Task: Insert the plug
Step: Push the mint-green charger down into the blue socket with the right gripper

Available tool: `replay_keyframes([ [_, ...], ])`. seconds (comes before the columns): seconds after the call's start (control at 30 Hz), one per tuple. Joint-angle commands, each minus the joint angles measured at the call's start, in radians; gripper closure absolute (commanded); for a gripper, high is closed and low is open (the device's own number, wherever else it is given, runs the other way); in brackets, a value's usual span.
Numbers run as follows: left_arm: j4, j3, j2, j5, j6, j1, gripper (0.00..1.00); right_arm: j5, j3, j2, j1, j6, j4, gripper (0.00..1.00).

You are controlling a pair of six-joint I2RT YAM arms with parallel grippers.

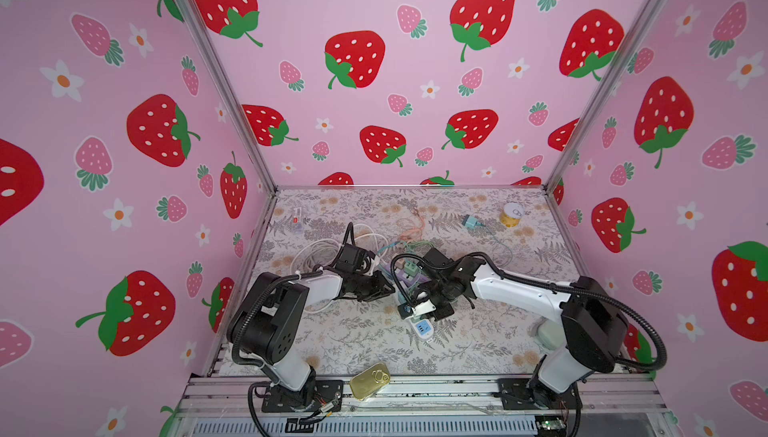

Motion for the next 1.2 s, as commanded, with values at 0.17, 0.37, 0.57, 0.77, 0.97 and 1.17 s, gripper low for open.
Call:
replay_keyframes([
  [0.17,0.0,0.036,0.006,0.004,0.024,0.006,0.75,-0.034,-0.008,0.122,0.002,-0.002,-0.102,1.0],
  [0.37,-0.009,0.026,-0.017,0.002,0.03,0.008,0.75,-0.004,0.002,0.176,-0.003,0.0,-0.115,1.0],
  [0.57,-0.041,0.015,-0.06,-0.007,0.047,0.019,0.75,0.023,0.006,0.176,-0.003,0.01,-0.109,1.0],
  [0.77,-0.061,0.015,-0.074,-0.012,0.062,0.031,0.75,0.014,0.012,0.126,-0.002,0.021,-0.109,0.85],
  [0.97,-0.058,0.009,-0.08,-0.013,0.064,0.032,0.74,-0.046,0.022,0.072,0.0,0.019,-0.12,0.56],
  [1.17,-0.063,0.006,-0.09,-0.017,0.064,0.032,0.73,-0.053,0.029,0.022,-0.001,0.023,-0.118,0.49],
])
